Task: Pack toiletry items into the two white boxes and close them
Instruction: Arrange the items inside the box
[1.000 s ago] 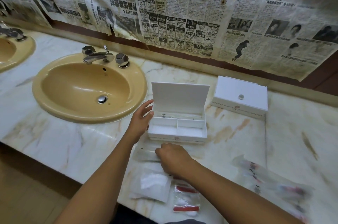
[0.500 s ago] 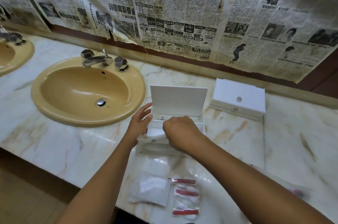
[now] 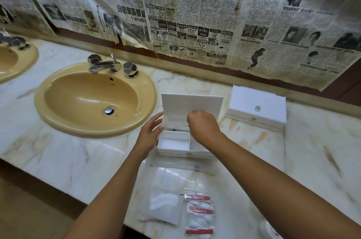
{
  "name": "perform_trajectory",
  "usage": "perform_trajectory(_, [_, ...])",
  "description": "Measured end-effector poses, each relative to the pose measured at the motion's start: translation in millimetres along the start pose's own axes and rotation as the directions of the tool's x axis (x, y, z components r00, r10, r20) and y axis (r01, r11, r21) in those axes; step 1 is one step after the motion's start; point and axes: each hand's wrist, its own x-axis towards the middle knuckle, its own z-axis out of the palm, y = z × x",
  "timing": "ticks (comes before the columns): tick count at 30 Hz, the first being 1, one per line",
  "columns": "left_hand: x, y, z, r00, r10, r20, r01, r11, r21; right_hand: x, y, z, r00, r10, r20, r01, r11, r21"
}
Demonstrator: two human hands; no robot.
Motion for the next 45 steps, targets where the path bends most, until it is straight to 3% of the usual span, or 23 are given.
perform_trajectory(6, [2, -2, -1, 1.000, 0.000, -0.003, 0.000, 1.000, 0.019, 12, 2, 21, 0.998, 0.045, 0.034, -0.046, 0.998, 0.042])
perform_trajectory(12, [2, -3, -2, 1.000, -0.005, 0.005, 0.005, 1.000, 0.015, 24, 8, 39, 0.964, 0.174, 0.202, -0.227, 0.932, 0.282])
perform_trajectory(19, [1, 0, -1, 1.000, -0.009, 0.007, 0.009, 1.000, 0.009, 31, 12, 33, 0.906, 0.092, 0.412, -0.248, 0.906, 0.343])
perform_trajectory(24, [-2, 3, 1, 1.000, 0.000, 0.002, 0.000, 1.000, 0.010, 31, -7, 29, 0.975, 0.003, 0.220, -0.081, 0.936, 0.343])
perform_trajectory(28, [-3, 3, 1, 0.999, 0.034, 0.014, -0.033, 0.999, -0.022, 25, -19, 47, 0.927, -0.076, 0.367, -0.056, 0.940, 0.336])
perform_trajectory(33, [-1, 0, 0, 0.998, 0.052, 0.019, -0.052, 0.999, -0.008, 22, -19, 52, 0.939, -0.037, 0.341, -0.084, 0.939, 0.334])
perform_trajectory(38, [-1, 0, 1, 0.999, 0.048, 0.012, -0.048, 0.999, -0.016, 7, -24, 42, 0.998, 0.002, 0.060, -0.019, 0.960, 0.279])
perform_trajectory(41, [-1, -1, 0, 0.999, 0.036, 0.013, -0.035, 0.999, -0.014, -8, -28, 33, 0.991, -0.028, -0.133, 0.069, 0.945, 0.321])
perform_trajectory(45, [-1, -1, 0, 0.999, 0.039, 0.008, -0.039, 0.999, -0.004, -37, -39, 32, 0.978, -0.091, -0.186, 0.154, 0.921, 0.357])
